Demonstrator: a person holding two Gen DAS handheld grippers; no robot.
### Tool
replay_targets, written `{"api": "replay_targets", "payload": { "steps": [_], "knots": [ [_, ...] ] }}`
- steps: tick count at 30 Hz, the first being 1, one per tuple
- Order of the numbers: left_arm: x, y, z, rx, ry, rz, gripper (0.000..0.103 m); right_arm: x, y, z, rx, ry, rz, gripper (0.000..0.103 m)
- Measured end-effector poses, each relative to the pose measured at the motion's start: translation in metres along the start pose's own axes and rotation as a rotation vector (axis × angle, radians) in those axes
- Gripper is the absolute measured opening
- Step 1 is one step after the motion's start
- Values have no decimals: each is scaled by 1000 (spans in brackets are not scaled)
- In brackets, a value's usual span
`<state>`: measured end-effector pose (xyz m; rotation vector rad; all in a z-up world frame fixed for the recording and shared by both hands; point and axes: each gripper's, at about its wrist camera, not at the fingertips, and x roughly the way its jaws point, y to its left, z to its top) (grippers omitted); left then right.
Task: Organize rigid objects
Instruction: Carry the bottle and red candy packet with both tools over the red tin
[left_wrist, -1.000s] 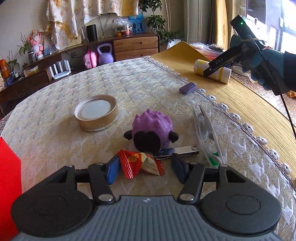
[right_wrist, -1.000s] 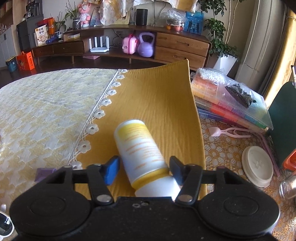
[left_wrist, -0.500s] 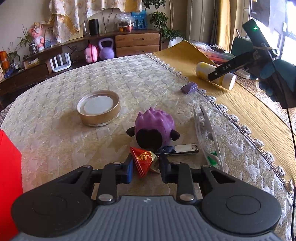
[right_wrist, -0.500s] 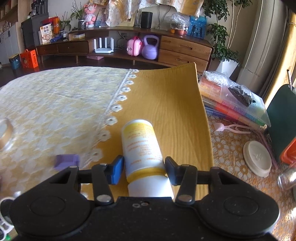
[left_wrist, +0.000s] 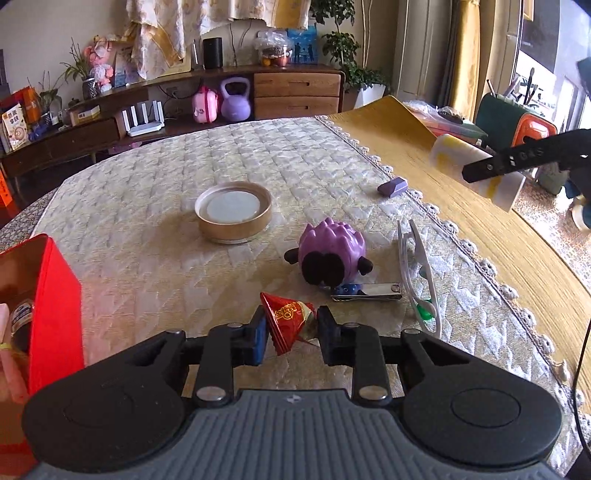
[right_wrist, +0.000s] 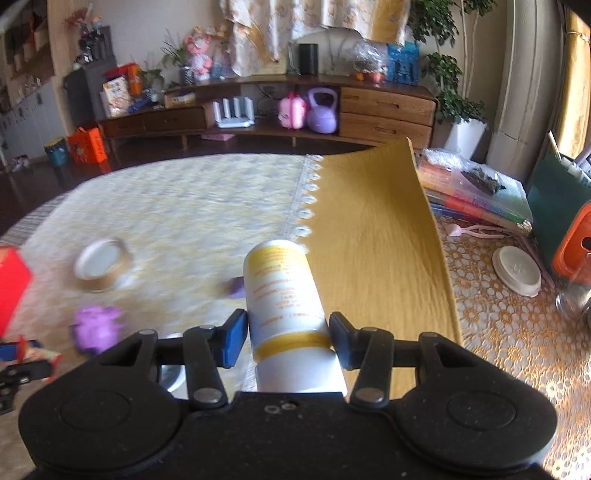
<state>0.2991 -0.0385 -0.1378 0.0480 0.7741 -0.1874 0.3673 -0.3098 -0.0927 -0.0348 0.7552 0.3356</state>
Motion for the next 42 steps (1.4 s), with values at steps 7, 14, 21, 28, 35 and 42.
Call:
{"api": "replay_targets", "payload": {
  "steps": [7,14,21,28,35,42],
  "knots": [
    [-29,14,-3,-36,-7,12,27,-40,43,-6,-10,-14,74,48],
    [-67,37,-11,-79,-19,25,27,-70,91,-8,-37,-16,150,48],
    [-103,69,-22,-117,-23,51,27,-90,142,-4,-90,-8,222,48],
    [-133,112,-32,-167,-35,102,27,-97,202,-2,-167,-6,279,48],
    [-149,155,-38,-199,-23,145,27,-90,262,2,-223,-14,333,48],
    [-146,196,-45,-233,35,165,27,-65,304,9,-251,0,346,48]
  ]
}}
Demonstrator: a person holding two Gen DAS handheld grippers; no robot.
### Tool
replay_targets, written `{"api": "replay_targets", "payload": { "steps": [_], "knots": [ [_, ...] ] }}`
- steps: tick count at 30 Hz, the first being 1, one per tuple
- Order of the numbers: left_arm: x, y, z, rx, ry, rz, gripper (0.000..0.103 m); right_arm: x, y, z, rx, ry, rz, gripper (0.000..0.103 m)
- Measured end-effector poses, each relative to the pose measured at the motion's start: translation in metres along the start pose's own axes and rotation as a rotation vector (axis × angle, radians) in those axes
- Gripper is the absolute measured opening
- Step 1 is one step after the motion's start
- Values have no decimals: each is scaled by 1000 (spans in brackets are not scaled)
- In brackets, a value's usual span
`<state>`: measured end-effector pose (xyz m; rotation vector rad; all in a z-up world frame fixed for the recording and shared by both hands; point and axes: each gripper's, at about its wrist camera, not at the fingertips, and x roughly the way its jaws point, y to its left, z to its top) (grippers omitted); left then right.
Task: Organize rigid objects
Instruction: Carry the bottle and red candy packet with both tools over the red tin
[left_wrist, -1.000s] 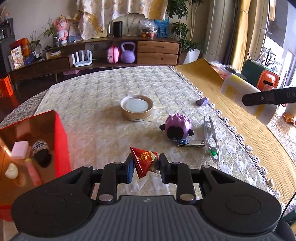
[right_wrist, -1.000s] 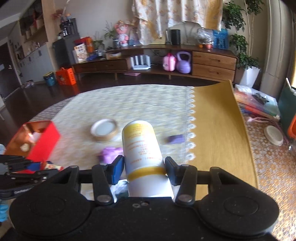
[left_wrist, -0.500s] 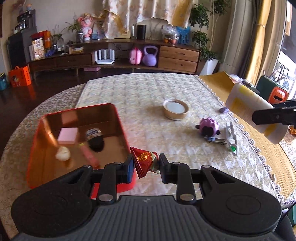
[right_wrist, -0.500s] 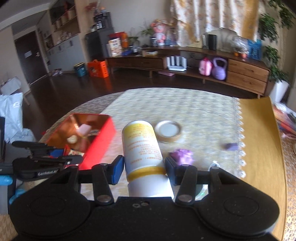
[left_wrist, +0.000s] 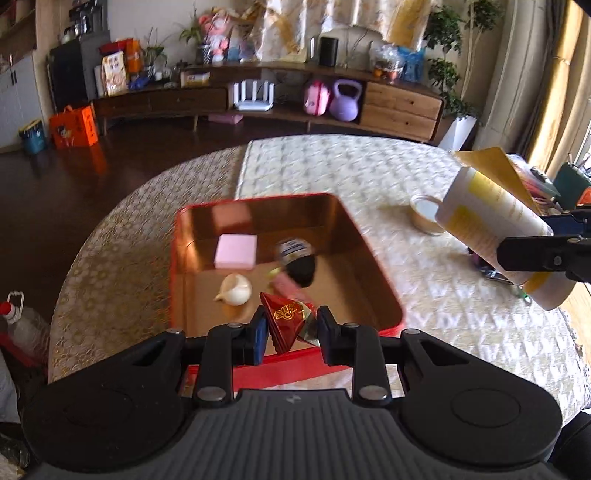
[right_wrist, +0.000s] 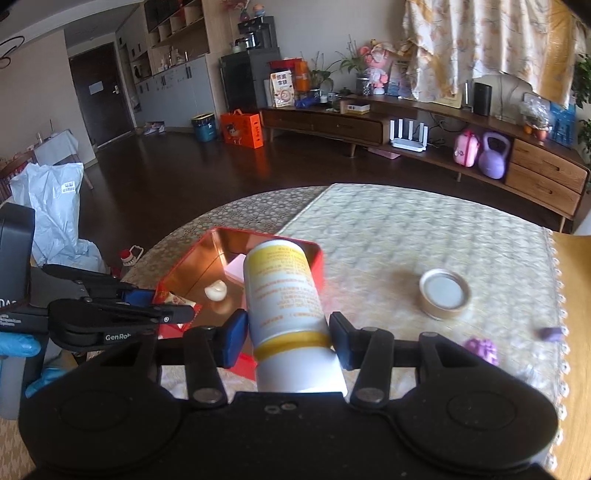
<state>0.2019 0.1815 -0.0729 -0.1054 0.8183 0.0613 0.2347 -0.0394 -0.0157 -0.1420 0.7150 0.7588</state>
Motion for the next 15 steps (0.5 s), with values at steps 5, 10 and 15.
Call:
{"api": "replay_targets", "payload": {
  "steps": [5,10,15],
  "knots": [
    [14,17,4,-9,41,10,27,29,13,10,-28,-2,-18,48],
    [27,21,8,-7,71,16,27,60,18,16,-40,15,-42,48],
    [41,23,10,-5,95,12,27,89,19,25,-18,49,-42,48]
  ]
}}
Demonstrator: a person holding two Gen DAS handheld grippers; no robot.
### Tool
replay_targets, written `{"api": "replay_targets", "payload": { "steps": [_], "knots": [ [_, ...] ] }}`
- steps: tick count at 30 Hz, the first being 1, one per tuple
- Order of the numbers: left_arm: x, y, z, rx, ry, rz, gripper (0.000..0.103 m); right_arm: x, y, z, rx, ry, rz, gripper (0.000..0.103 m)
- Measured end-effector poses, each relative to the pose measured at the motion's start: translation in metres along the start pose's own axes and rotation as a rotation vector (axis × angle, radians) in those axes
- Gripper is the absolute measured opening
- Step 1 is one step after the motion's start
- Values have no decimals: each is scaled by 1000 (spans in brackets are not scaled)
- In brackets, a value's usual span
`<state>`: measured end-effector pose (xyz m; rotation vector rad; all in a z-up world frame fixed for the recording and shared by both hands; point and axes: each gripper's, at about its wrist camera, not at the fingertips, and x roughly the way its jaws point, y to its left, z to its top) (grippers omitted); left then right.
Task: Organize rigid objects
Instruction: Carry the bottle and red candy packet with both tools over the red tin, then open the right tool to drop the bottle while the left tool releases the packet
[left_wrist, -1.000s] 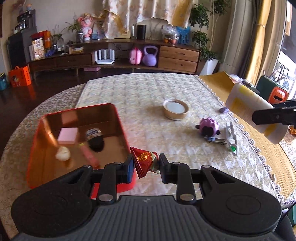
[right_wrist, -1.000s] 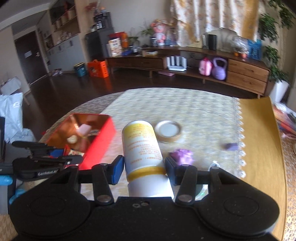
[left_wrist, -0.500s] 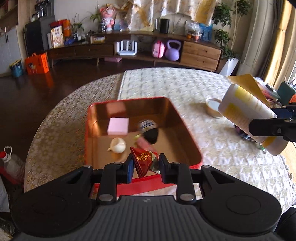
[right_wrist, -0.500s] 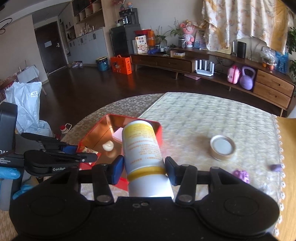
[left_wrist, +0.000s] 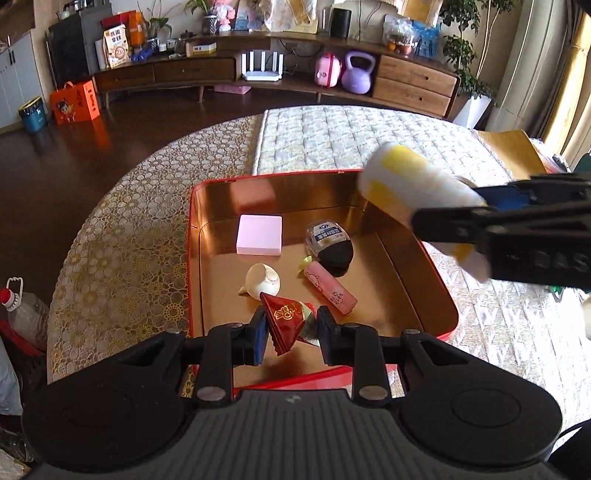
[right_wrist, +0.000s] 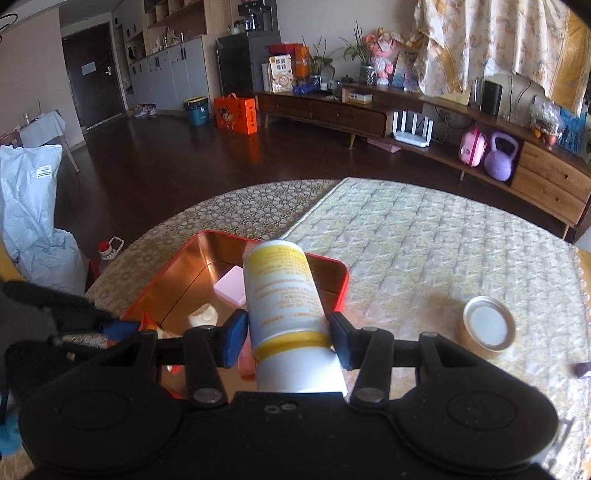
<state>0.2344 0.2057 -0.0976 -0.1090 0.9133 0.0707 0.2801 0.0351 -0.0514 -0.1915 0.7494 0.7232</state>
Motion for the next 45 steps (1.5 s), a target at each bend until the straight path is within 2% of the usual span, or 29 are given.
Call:
{"api": "replay_targets", "payload": {
  "steps": [18,29,40,45],
  "knots": [
    [31,9,-4,-35,51,17,27,73,28,25,-12,90,53,48],
    [34,4,-5,14,29,42,27,96,35,26,-26,123,50,48],
    [38,-5,-5,67,33,96,27,86,32,27,6,95,81,48],
    [37,-6,-4,60,38,104,28,74,30,27,19,82,101,54]
  ]
}}
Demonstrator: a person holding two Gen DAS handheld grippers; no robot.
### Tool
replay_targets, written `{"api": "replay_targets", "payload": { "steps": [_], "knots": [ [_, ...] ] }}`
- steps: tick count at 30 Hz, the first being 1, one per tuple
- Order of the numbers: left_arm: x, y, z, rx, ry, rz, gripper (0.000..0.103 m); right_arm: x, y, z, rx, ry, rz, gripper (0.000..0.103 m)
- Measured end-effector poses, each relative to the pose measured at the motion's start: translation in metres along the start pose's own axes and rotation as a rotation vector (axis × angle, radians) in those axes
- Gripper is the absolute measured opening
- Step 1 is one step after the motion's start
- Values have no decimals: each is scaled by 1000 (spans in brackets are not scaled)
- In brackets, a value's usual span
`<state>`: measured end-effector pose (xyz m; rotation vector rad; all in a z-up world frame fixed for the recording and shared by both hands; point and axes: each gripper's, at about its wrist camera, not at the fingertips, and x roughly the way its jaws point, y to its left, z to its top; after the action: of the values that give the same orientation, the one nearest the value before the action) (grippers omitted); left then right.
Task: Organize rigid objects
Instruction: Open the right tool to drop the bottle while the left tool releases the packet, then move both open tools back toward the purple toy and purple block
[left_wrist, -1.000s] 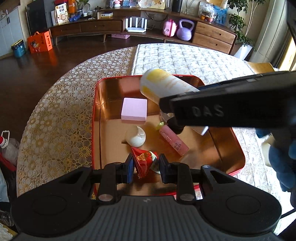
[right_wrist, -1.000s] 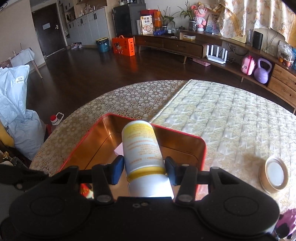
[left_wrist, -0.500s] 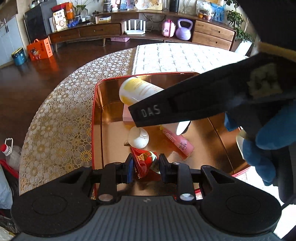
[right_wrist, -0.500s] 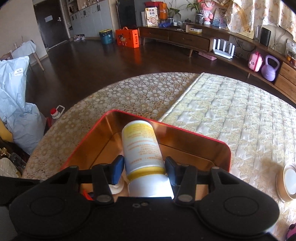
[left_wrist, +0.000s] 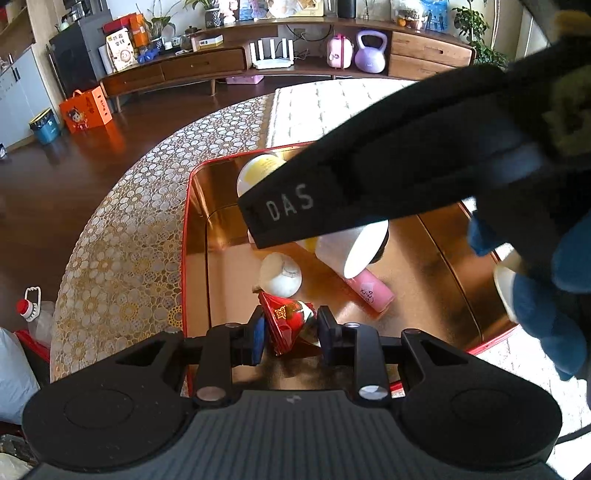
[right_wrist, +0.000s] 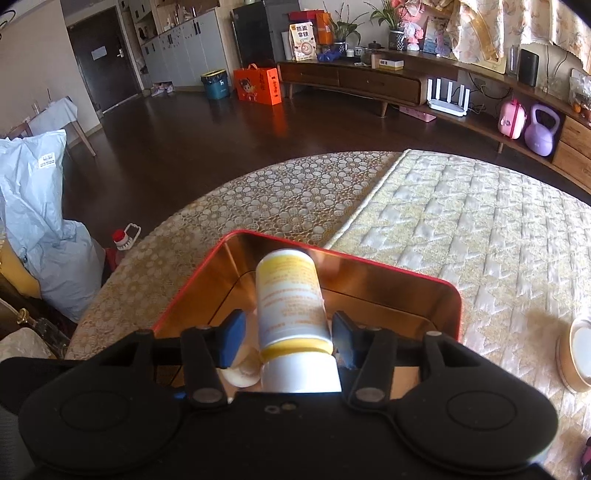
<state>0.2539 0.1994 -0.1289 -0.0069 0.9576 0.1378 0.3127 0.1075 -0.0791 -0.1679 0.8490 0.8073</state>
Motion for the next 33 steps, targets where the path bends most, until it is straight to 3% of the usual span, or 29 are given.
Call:
{"api": "replay_targets", "payload": {
  "steps": [8,10,12,25,33],
  "knots": [
    [-4,0,1,-14,10,9,33,-33,-8,-7,24,-32,26,60],
    [-8,-1,0,-11,1,8,57,-42,-12,-10,27,-37,33,60],
    [-15,-4,-2,0,-23,2,63,-51,-14,-14,23,-42,31,62],
    [-49,-31,-4,25,-77,-36,63,-103,-26,-35,68,-98,58,70],
    [-72,-47,-8,22,-111,-69,63,-148,-37,-56,98,-149,72,88]
  ]
}}
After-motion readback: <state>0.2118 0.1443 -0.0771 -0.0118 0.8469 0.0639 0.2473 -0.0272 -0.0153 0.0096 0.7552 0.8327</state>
